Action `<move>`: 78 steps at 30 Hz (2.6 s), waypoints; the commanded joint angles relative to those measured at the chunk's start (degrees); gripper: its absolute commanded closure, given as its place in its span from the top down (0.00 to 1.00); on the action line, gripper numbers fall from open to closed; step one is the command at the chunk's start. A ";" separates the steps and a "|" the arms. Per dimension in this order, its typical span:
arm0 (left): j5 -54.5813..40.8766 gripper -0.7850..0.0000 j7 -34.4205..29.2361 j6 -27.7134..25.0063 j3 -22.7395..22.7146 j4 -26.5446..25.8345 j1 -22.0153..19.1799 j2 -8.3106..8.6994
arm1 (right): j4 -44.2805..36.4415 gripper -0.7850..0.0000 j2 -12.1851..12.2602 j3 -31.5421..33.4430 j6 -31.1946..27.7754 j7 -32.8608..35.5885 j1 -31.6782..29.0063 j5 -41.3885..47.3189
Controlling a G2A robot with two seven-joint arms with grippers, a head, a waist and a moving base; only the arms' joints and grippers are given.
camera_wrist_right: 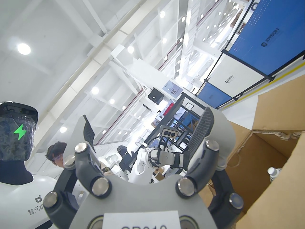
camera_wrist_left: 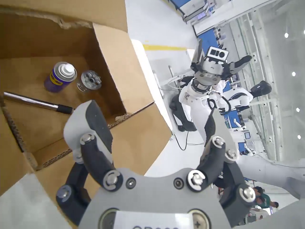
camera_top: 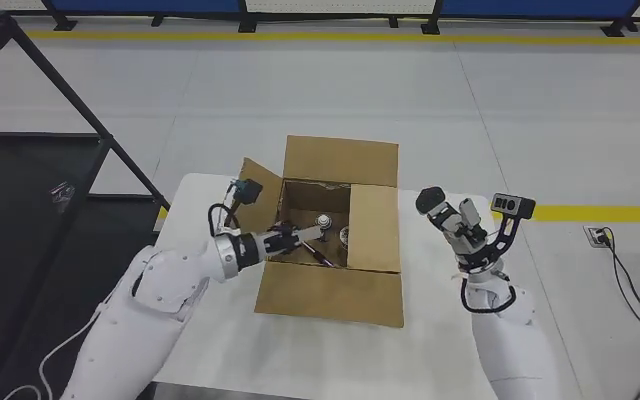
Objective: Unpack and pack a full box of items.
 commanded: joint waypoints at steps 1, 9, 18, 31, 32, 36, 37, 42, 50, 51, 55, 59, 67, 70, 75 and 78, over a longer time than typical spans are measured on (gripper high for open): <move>-1.18 1.00 -1.02 0.38 4.46 4.04 -2.73 -1.08 | -0.33 1.00 0.24 0.60 0.23 -0.40 -1.11 0.23; -4.63 1.00 -0.21 -2.61 15.44 17.76 -10.90 -5.75 | -1.02 1.00 1.05 2.01 0.13 -3.29 -3.80 -1.84; -10.43 1.00 3.66 -8.38 21.29 27.95 -14.72 -10.46 | -0.61 1.00 1.67 1.47 2.18 -4.95 -3.96 -2.67; -13.35 1.00 5.51 -12.18 22.85 33.52 -16.45 -13.04 | -0.70 1.00 2.26 -0.35 4.42 -7.37 -3.35 -4.47; -13.35 1.00 5.51 -12.18 22.85 33.52 -16.45 -13.04 | -0.47 1.00 2.30 -0.58 4.48 -7.37 -3.11 -4.54; -13.35 1.00 5.51 -12.18 22.85 33.52 -16.45 -13.04 | 0.62 1.00 2.39 -1.52 4.63 -7.42 -1.91 -4.48; -13.35 1.00 5.51 -12.18 22.85 33.52 -16.45 -13.04 | 0.77 1.00 2.42 -1.73 4.56 -7.34 -1.62 -4.41; -12.32 1.00 6.84 -11.68 22.18 32.21 -15.30 -12.88 | 1.37 1.00 2.60 -2.57 4.56 -7.05 -0.49 -4.42; -10.25 1.00 8.50 -10.00 21.92 32.89 -14.29 -13.58 | 1.21 1.00 2.95 -3.13 3.99 -6.98 -0.26 -3.78; -10.46 1.00 8.43 -10.21 21.89 33.11 -14.37 -13.75 | 1.06 1.00 3.03 -3.02 3.89 -7.05 -0.48 -3.68; -12.47 1.00 7.76 -12.25 21.21 33.27 -14.51 -14.35 | 0.54 1.00 3.30 -2.70 3.53 -7.33 -1.49 -3.43; -13.18 1.00 7.94 -14.10 20.53 32.79 -14.74 -14.83 | 0.33 1.00 3.52 -2.55 3.19 -7.51 -2.23 -2.93; -13.48 1.00 9.30 -16.65 19.61 28.74 -14.96 -15.79 | -0.44 1.00 4.03 -1.87 1.78 -7.54 -3.76 -1.61; -12.28 1.00 10.66 -18.01 20.55 27.47 -15.02 -16.55 | -0.75 1.00 4.23 -1.21 0.71 -7.84 -4.54 -0.55; -11.33 1.00 13.90 -19.26 23.51 28.52 -15.93 -18.79 | -1.89 1.00 4.67 0.46 -1.39 -7.91 -6.72 1.56; -9.94 1.00 16.91 -19.66 25.88 30.69 -17.15 -20.65 | -2.51 1.00 4.96 1.72 -2.70 -8.05 -8.36 2.96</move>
